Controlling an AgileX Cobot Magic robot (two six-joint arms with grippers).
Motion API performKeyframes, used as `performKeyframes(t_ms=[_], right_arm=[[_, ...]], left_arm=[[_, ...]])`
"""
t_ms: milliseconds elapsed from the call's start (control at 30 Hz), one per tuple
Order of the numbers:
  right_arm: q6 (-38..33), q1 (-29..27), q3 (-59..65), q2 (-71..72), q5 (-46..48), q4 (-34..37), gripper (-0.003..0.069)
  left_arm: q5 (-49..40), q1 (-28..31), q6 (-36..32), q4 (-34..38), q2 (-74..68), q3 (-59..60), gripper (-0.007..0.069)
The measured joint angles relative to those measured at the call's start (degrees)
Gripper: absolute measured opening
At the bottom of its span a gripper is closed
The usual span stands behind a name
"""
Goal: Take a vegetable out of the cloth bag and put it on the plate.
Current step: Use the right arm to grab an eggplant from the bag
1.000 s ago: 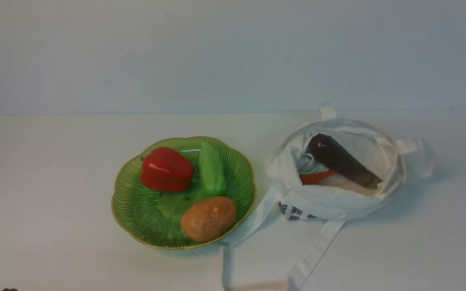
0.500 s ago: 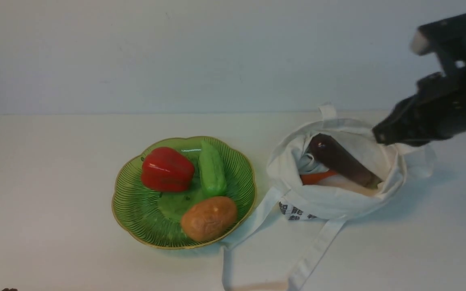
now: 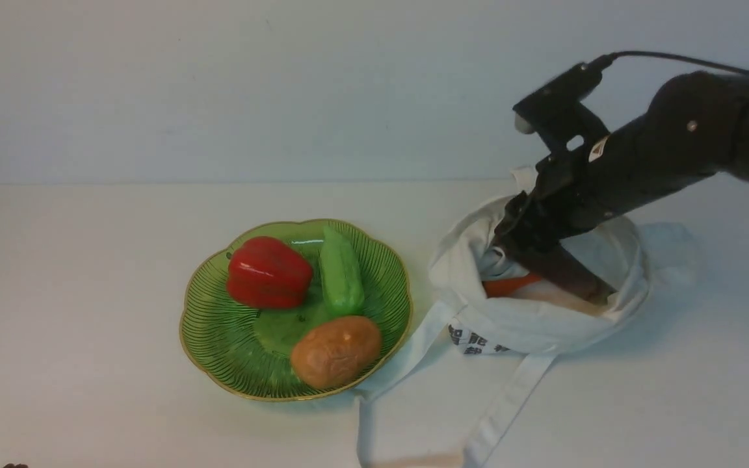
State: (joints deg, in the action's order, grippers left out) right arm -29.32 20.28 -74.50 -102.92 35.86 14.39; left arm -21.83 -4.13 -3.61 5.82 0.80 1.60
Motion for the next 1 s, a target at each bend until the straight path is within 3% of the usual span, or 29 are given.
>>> performKeyframes(t_ms=[133, 333, 433, 467, 533, 567, 667, 1000], right_arm=[[0.0, 0.0, 0.0, -2.8, -3.5, -0.5, 0.043], [-0.1, 0.0, -0.1, -4.8, -4.8, -3.9, 0.0423], [0.0, 0.0, -0.2, -5.0, -5.3, -6.3, 0.0354], [0.7, 0.0, -0.2, -5.0, -5.5, -8.0, 0.0271], [1.5, 0.0, -0.3, -5.0, -5.8, -9.4, 0.0218], [3.3, 0.0, -0.5, -5.0, -5.8, -11.3, 0.0103], [5.8, 0.0, -0.6, -5.0, -4.4, -14.4, 0.0011], [7.1, 0.0, -0.6, -2.0, -1.3, -12.9, -0.0012]], left_arm=[[0.0, 0.0, 0.0, 0.0, 0.0, 0.0, -0.0008], [0.0, 0.0, 0.0, 0.0, 0.0, 0.0, -0.0008], [0.0, 0.0, 0.0, 0.0, 0.0, 0.0, -0.0008], [0.0, 0.0, 0.0, 0.0, 0.0, 0.0, -0.0008], [0.0, 0.0, 0.0, 0.0, 0.0, 0.0, -0.0008], [0.0, 0.0, 0.0, 0.0, 0.0, 0.0, -0.0008], [0.0, 0.0, 0.0, 0.0, 0.0, 0.0, -0.0008], [0.0, 0.0, 0.0, 0.0, 0.0, 0.0, -0.0008]])
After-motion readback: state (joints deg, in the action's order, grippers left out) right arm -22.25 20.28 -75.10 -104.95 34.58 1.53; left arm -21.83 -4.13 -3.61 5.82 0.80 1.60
